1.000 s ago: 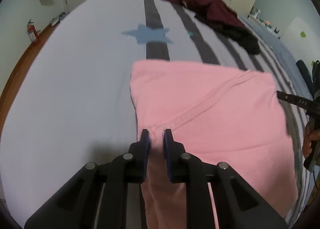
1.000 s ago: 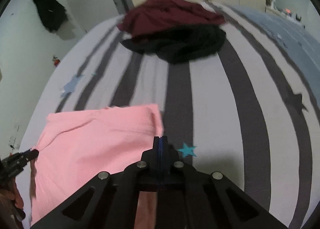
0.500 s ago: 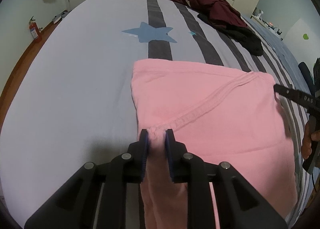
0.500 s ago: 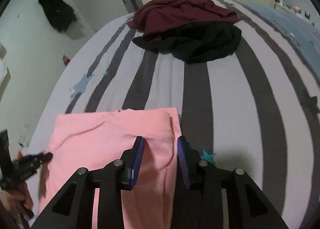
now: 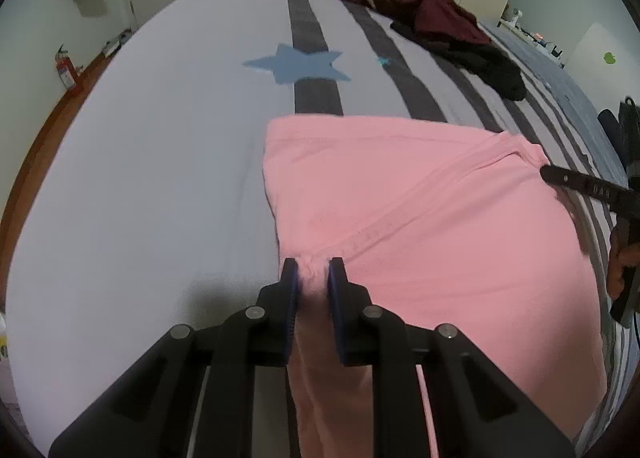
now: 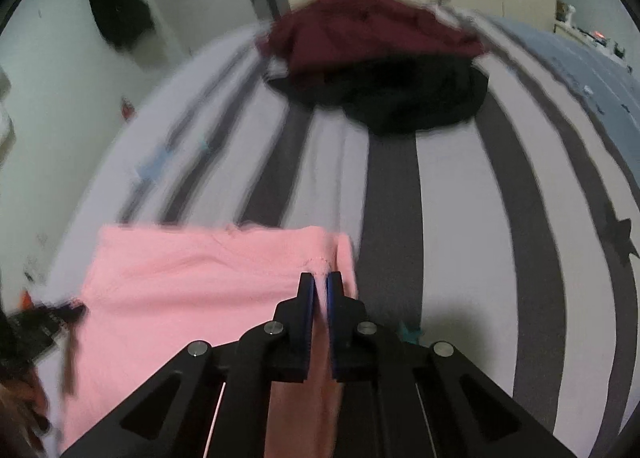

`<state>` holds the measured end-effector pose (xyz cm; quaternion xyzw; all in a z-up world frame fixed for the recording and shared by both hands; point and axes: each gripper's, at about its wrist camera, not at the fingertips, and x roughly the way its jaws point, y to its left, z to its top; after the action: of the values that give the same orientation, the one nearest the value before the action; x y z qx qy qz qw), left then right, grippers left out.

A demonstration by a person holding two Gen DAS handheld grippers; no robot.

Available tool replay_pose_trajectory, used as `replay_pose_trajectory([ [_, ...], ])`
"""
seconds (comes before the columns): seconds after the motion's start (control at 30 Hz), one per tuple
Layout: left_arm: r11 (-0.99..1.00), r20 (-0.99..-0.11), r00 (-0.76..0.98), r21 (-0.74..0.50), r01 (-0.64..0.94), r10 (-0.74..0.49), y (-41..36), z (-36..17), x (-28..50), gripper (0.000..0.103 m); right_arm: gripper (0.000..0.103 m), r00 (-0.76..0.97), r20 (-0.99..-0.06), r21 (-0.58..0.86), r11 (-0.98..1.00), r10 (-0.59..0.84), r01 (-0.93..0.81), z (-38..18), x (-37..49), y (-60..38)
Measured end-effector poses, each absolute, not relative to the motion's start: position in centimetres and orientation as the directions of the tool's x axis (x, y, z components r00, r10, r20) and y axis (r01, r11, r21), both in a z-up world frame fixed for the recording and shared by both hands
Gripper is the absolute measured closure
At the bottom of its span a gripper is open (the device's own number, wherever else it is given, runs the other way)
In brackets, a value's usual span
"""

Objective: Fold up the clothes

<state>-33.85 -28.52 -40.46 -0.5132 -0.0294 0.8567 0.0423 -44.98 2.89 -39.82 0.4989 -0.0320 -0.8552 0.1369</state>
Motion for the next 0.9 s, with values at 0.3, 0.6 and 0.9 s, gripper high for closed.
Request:
replay_pose_trajectory([
  [0.3,-0.997,-0.834,-0.548,-0.081,0.009,0.063,-29.0,-37.7,-32.9,0.067,0.088,-0.559,-0.796,0.207,-0.972,-0.233,0.110,-36.7,-43.4,7.8],
  [0.6,-0.977,-0.793,-0.570,-0.171,-0.129,0.214,-23.4,-35.5,-32.8,0.075,0.088,-0.504,-0.788,0.243,-0.931,-0.354,0.273,-37.0,-36.7,2.0],
  [0.9,-0.989,-0.858,-0.500,-0.148,0.021,0.118,-27.0,-40.2,-34.9,0.101,0.102,-0.487,-0.823,0.227,-0.955,-0.294,0.193,-40.9,-36.1,3.1],
])
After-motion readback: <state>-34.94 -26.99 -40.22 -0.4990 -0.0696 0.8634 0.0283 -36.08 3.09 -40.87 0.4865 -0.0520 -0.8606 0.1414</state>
